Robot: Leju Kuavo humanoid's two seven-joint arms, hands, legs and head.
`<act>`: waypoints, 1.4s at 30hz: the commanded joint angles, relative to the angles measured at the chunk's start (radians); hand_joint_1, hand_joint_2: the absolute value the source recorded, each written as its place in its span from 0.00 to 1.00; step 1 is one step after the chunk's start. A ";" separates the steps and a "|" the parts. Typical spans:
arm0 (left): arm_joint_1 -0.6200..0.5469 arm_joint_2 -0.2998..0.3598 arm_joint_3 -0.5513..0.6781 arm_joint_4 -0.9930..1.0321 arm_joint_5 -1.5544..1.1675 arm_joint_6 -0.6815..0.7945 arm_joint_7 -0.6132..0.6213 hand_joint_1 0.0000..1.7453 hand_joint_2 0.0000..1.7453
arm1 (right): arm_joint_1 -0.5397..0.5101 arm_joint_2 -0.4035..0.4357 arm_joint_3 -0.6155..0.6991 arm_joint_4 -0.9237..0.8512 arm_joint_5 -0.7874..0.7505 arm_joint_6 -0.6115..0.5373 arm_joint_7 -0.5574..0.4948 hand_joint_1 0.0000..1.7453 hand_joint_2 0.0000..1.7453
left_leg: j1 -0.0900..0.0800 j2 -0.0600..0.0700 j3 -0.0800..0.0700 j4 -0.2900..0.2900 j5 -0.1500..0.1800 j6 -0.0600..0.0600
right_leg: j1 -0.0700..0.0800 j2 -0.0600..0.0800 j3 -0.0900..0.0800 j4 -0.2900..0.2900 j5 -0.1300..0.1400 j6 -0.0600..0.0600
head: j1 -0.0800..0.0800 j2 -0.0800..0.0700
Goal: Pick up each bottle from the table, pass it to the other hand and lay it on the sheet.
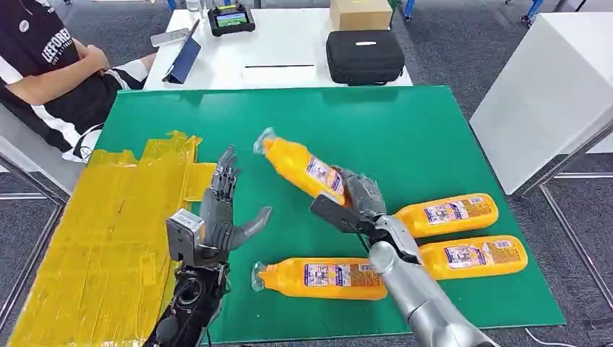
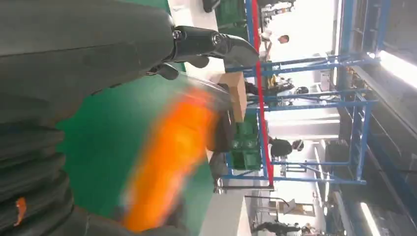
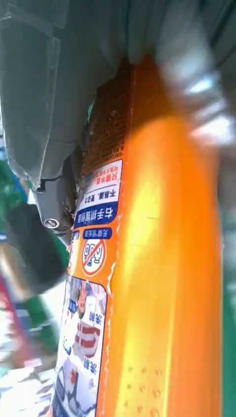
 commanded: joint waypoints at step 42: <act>-0.213 0.102 -0.191 -0.044 0.254 -0.195 0.241 0.00 1.00 | 0.090 0.102 0.257 -0.073 -0.169 0.123 -0.214 1.00 1.00 | 0.002 0.003 0.003 0.000 -0.001 -0.003 | 0.001 0.003 0.002 0.000 -0.001 -0.002 | 0.000 0.000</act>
